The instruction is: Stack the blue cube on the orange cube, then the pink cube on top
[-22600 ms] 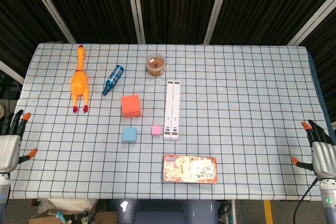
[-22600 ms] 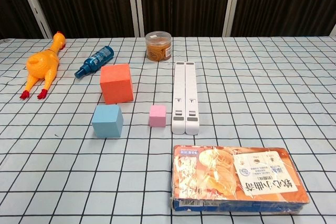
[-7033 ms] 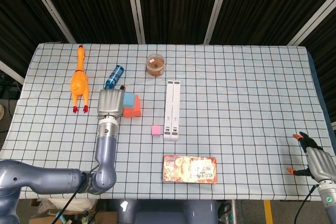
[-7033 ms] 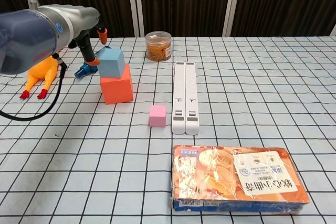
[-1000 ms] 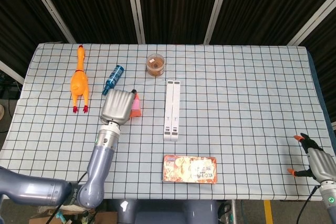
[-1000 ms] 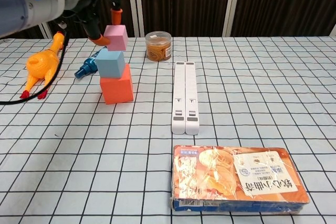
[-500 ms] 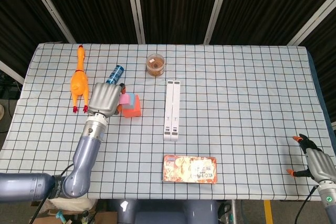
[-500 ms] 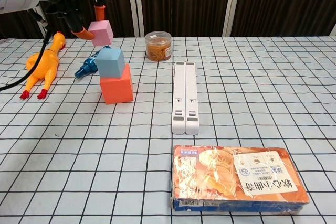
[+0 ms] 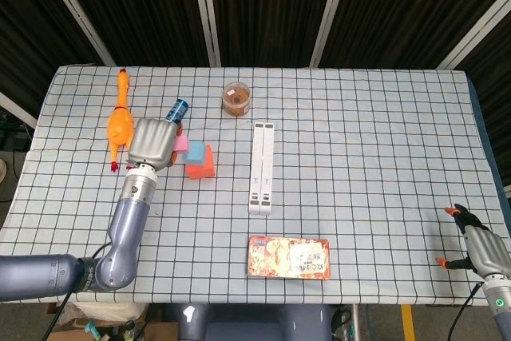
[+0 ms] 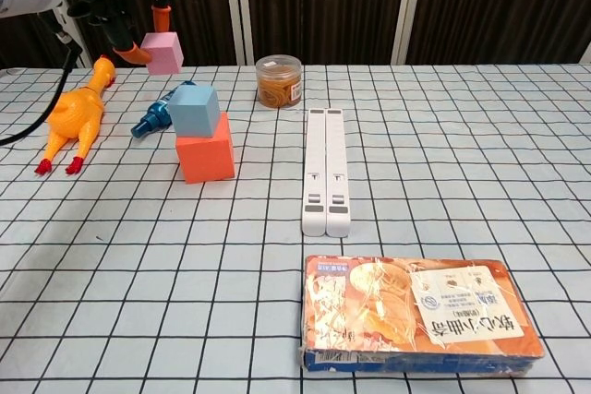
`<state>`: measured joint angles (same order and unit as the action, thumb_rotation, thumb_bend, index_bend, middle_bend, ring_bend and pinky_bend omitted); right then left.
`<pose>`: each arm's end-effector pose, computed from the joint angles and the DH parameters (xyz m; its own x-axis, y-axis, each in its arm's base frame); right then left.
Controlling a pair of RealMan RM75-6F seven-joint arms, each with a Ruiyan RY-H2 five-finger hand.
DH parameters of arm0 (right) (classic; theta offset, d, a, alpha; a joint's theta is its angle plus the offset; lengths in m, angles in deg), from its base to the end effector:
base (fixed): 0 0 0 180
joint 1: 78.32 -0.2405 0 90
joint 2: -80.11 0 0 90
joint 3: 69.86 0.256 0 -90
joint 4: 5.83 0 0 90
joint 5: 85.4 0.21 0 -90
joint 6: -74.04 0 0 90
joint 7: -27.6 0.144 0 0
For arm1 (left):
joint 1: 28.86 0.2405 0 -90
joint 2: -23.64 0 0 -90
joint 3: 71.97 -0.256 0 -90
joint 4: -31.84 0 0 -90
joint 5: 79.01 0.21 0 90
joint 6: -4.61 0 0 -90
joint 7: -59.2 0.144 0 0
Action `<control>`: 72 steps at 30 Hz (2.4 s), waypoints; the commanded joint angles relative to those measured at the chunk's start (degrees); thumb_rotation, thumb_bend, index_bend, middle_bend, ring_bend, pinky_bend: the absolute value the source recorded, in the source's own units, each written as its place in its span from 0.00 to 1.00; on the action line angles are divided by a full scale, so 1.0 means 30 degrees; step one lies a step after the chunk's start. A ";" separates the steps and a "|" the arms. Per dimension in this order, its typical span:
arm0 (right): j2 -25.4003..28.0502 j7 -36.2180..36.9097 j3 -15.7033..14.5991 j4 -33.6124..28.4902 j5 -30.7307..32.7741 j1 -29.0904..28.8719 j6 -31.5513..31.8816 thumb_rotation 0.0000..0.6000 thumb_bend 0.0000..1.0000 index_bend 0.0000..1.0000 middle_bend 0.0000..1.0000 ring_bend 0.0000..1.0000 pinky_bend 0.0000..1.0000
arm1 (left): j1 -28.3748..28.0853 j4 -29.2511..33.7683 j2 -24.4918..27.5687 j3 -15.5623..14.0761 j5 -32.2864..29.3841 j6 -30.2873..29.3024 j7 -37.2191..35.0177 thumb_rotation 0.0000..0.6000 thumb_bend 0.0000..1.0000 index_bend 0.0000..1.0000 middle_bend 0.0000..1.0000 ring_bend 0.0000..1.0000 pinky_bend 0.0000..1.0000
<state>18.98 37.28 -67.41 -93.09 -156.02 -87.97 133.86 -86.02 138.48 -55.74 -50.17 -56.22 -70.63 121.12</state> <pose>-0.3774 -0.1953 0.1499 0.2398 -0.3389 0.9098 -0.9079 0.2535 0.3338 -0.0604 0.3730 0.0678 0.6412 0.1348 0.7555 0.7674 -0.1116 -0.6314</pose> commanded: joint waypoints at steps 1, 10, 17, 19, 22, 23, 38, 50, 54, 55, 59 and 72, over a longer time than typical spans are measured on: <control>-0.0009 0.0001 0.0006 0.0015 0.0031 -0.0003 -0.0022 1.00 0.04 0.14 0.05 0.10 0.21 | -0.0146 -0.0298 0.0007 -0.0178 -0.0115 0.0181 -0.0146 1.00 0.34 0.41 0.97 0.78 0.79; 0.0021 -0.0019 0.0018 0.0018 0.0101 -0.0005 -0.0050 1.00 0.04 0.14 0.05 0.10 0.21 | -0.0470 -0.1280 -0.0420 -0.0811 0.0166 0.0821 -0.0869 1.00 0.34 0.41 0.97 0.78 0.79; 0.0010 -0.0040 0.0015 0.0036 0.0091 -0.0006 -0.0046 1.00 0.04 0.14 0.05 0.10 0.21 | -0.0648 -0.1869 -0.0701 -0.1125 0.0256 0.1053 -0.1354 1.00 0.34 0.40 0.96 0.78 0.79; 0.0013 -0.0018 0.0015 0.0021 0.0095 -0.0012 -0.0069 1.00 0.04 0.14 0.05 0.10 0.21 | -0.0713 -0.2002 -0.0760 -0.1134 0.0183 0.1116 -0.1477 1.00 0.34 0.40 0.96 0.78 0.79; 0.0026 -0.0029 0.0021 0.0025 0.0114 0.0009 -0.0032 1.00 0.04 0.14 0.05 0.10 0.21 | -0.0863 -0.2189 -0.0808 -0.1189 0.0045 0.1143 -0.1450 1.00 0.34 0.40 0.96 0.78 0.78; 0.0031 -0.0014 0.0025 0.0014 0.0113 0.0008 -0.0034 1.00 0.04 0.14 0.05 0.10 0.21 | -0.0919 -0.2253 -0.0833 -0.1221 0.0035 0.1124 -0.1417 1.00 0.34 0.40 0.96 0.78 0.78; 0.0080 0.0032 0.0044 -0.0004 0.0146 0.0018 -0.0041 1.00 0.04 0.14 0.05 0.10 0.21 | -0.1434 -0.2967 -0.1532 -0.1582 -0.0051 0.1369 -0.1677 1.00 0.34 0.40 0.96 0.78 0.78; 0.0060 0.0028 0.0036 -0.0012 0.0077 0.0010 -0.0021 1.00 0.04 0.14 0.05 0.10 0.21 | -0.1604 -0.2835 -0.1430 -0.1629 -0.0263 0.1054 -0.1595 1.00 0.34 0.38 0.95 0.77 0.78; 0.0046 -0.0041 0.0034 -0.0008 0.0125 -0.0006 -0.0057 1.00 0.04 0.14 0.05 0.10 0.21 | -0.1592 -0.2757 -0.1332 -0.1657 -0.0211 0.1038 -0.1693 1.00 0.34 0.35 0.95 0.76 0.77; 0.0038 -0.0051 0.0034 -0.0014 0.0141 -0.0003 -0.0058 1.00 0.04 0.14 0.05 0.10 0.21 | -0.1589 -0.2713 -0.1309 -0.1681 -0.0277 0.1050 -0.1676 1.00 0.34 0.33 0.94 0.76 0.77; 0.0024 -0.0060 0.0068 0.0033 0.0201 -0.0014 -0.0063 1.00 0.04 0.14 0.05 0.10 0.21 | -0.1609 -0.2071 -0.0949 -0.1656 -0.0420 0.0891 -0.1519 1.00 0.34 0.30 0.94 0.75 0.76; 0.0129 -0.0056 0.0046 -0.0202 -0.0107 0.0024 0.0192 1.00 0.04 0.14 0.05 0.10 0.21 | -0.0053 0.3755 0.3234 -0.1157 0.0725 -0.1158 -0.2642 1.00 0.34 0.25 0.92 0.72 0.75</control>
<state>19.33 37.14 -67.27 -93.67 -156.32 -87.91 134.41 -87.76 147.17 -48.34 -53.86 -55.52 -73.68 115.20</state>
